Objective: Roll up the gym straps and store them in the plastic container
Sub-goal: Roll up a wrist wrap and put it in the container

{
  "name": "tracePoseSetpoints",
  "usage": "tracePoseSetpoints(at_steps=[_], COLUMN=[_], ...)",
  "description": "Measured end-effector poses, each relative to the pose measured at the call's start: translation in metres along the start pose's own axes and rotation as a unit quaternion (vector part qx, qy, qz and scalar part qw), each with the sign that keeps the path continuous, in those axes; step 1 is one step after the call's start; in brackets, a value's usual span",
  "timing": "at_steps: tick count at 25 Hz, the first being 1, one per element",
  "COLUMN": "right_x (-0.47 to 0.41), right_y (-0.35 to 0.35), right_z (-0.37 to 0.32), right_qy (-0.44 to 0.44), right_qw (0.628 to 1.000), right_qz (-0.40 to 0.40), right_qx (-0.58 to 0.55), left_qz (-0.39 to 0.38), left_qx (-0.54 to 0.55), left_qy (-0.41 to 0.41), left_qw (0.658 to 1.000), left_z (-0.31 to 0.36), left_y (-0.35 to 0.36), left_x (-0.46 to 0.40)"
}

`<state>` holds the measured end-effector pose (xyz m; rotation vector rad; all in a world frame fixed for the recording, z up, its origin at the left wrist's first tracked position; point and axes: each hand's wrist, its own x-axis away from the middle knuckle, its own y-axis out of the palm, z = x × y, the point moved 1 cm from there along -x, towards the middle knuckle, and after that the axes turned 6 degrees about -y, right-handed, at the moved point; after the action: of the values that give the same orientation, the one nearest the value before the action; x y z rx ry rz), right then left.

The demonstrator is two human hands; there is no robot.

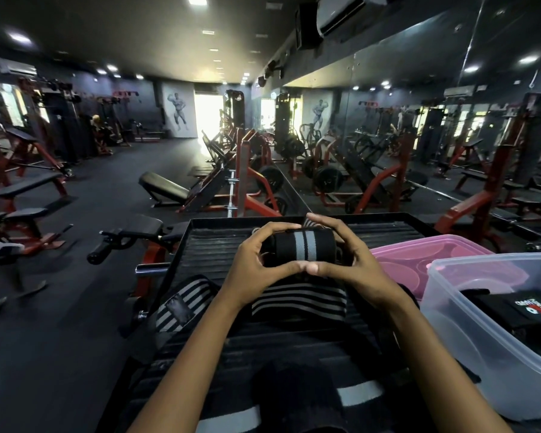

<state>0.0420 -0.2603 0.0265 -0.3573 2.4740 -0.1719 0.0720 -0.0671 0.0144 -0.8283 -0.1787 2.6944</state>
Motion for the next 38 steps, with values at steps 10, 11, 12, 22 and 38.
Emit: tracePoseSetpoints(at_steps=[10,11,12,22,38], right_x=[0.0,0.0,0.0,-0.009,-0.004], right_y=[-0.004,-0.006,-0.007,0.003,0.007], right_z=[0.001,0.004,0.007,0.012,0.006], right_qy=[-0.009,0.006,0.029,0.058,0.021], right_qw=[0.998,0.992,0.985,0.963,0.981], right_qz=[0.025,0.053,0.078,0.071,0.131], right_qx=[0.063,0.113,0.153,-0.254,-0.14], left_qz=[0.012,0.035,0.056,0.016,-0.015], left_qx=[-0.004,-0.001,0.004,0.048,-0.042], left_qy=[0.026,0.037,0.049,0.075,0.026], left_qw=[1.0,0.999,0.997,0.996,0.999], left_z=[0.004,0.006,0.008,0.009,0.001], left_y=[-0.001,-0.002,-0.002,0.006,0.002], left_x=[0.0,0.0,-0.001,-0.002,0.001])
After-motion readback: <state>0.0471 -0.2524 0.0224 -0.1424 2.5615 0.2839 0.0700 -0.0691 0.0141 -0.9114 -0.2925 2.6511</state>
